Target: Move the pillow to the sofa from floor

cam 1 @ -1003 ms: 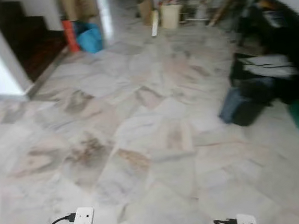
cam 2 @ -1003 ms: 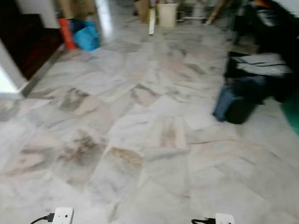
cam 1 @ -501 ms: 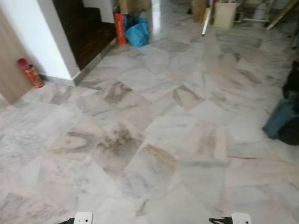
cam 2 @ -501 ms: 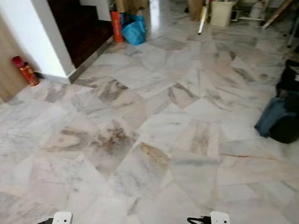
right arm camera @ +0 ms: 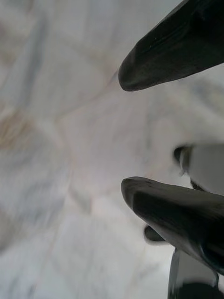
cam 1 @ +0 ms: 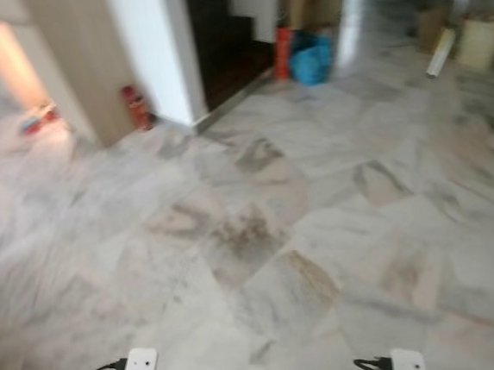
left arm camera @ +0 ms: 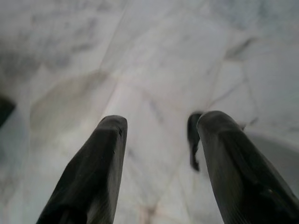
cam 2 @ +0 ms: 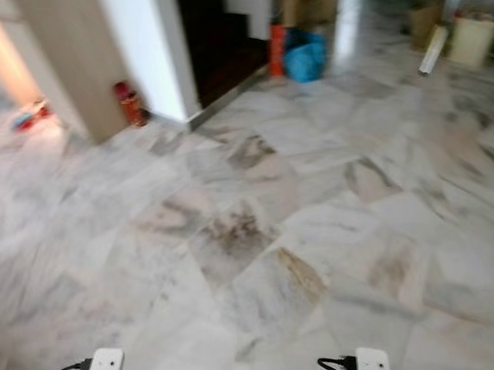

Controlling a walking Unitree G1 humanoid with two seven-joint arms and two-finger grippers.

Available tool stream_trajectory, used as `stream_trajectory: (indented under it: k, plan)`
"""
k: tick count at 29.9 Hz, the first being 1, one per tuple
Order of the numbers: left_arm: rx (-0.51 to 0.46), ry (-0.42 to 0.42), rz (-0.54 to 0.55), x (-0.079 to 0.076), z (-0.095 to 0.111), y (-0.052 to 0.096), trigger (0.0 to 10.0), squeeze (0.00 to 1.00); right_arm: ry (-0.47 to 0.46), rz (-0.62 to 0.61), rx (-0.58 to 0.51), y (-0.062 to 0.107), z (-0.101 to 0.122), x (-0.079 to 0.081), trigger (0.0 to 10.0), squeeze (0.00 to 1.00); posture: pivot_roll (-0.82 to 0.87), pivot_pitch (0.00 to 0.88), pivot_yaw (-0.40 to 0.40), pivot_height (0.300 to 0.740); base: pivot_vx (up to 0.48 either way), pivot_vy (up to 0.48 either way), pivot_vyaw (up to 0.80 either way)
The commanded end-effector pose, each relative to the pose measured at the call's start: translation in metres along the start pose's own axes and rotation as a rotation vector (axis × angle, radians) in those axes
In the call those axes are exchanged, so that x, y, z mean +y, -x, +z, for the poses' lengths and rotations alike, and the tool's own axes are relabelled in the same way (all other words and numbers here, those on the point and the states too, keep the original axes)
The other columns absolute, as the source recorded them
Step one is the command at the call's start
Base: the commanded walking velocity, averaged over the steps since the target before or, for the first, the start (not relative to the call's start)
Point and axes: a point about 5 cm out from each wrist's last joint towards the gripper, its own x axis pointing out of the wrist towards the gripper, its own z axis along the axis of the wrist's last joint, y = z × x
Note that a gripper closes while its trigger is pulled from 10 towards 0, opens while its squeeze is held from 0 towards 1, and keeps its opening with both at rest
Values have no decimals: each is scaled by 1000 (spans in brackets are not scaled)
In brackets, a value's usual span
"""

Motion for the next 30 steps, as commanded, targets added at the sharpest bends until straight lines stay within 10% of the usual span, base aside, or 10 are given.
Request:
stream_trajectory:
  k: [1,30]
  plan:
    - [-1,-1,-9,-3,2,-1,10000,0,-2,-21,21,2,-7,-8,10000,0,29,0,-18,740,0,0,800]
    - [-6,29,10,-5,3,-1,10000,0,10,-6,-4,1,-2,-3,10000,0,37,0,-31,740,0,0,800]
